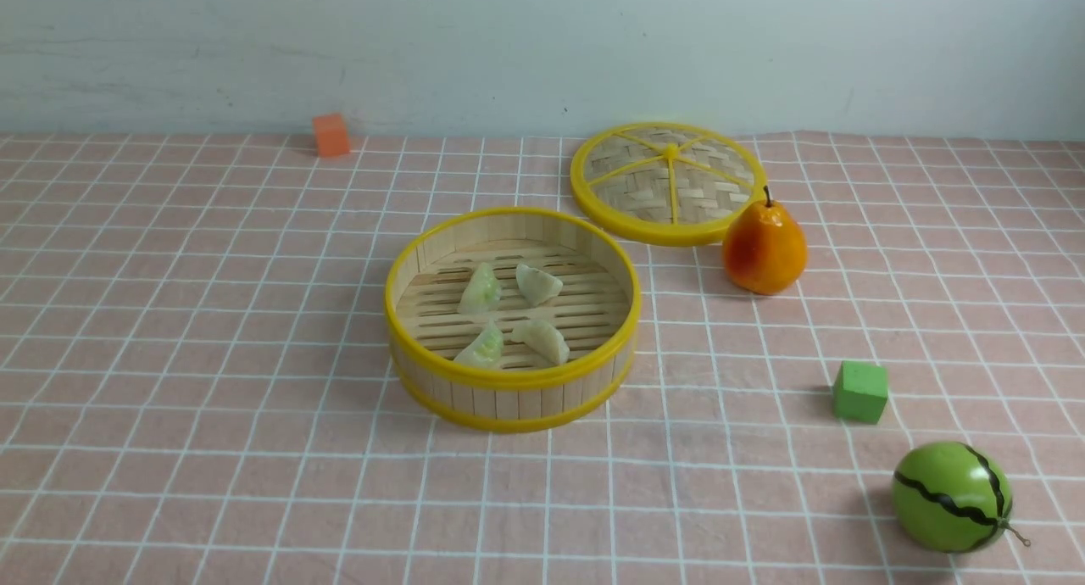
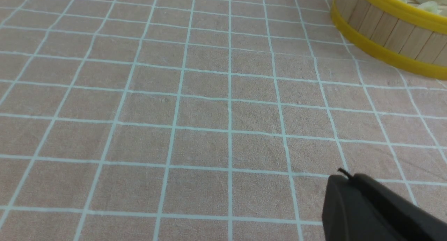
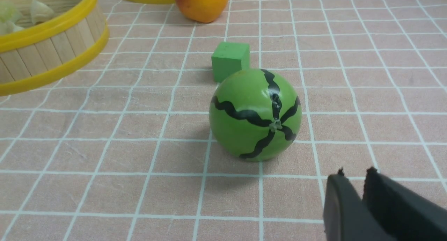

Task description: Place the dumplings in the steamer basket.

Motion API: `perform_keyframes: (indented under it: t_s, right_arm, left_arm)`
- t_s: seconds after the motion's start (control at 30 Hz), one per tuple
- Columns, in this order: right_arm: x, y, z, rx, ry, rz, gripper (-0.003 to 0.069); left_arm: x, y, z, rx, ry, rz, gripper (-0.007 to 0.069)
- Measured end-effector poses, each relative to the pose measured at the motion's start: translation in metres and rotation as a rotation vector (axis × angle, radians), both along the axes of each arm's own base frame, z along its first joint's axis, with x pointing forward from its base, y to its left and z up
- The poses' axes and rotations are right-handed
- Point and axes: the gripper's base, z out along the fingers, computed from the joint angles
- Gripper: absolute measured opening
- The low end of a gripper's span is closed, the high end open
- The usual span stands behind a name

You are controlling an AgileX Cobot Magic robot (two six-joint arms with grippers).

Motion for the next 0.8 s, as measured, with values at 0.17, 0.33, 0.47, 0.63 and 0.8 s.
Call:
perform_keyframes:
  t_s: [0.17,0.33,0.47,0.63,0.8]
  right_arm:
    - [0.0,0.0,0.0,0.0,0.0,0.0,0.0108]
    - [0.0,0.0,0.0,-0.001,0.0,0.0,0.0115]
    - [0.0,0.0,0.0,-0.001,0.0,0.0,0.0115]
    - [0.0,0.0,0.0,-0.001,0.0,0.0,0.0115]
    - [0.0,0.0,0.0,-0.001,0.0,0.0,0.0123]
  left_arm:
    - [0.0,0.0,0.0,0.0,0.0,0.0,-0.0013]
    - [0.0,0.0,0.0,0.0,0.0,0.0,-0.0013]
    - [0.0,0.0,0.0,0.0,0.0,0.0,-0.0013]
    - [0.0,0.0,0.0,0.0,0.0,0.0,-0.0013]
    - [0.0,0.0,0.0,0.0,0.0,0.0,-0.0013]
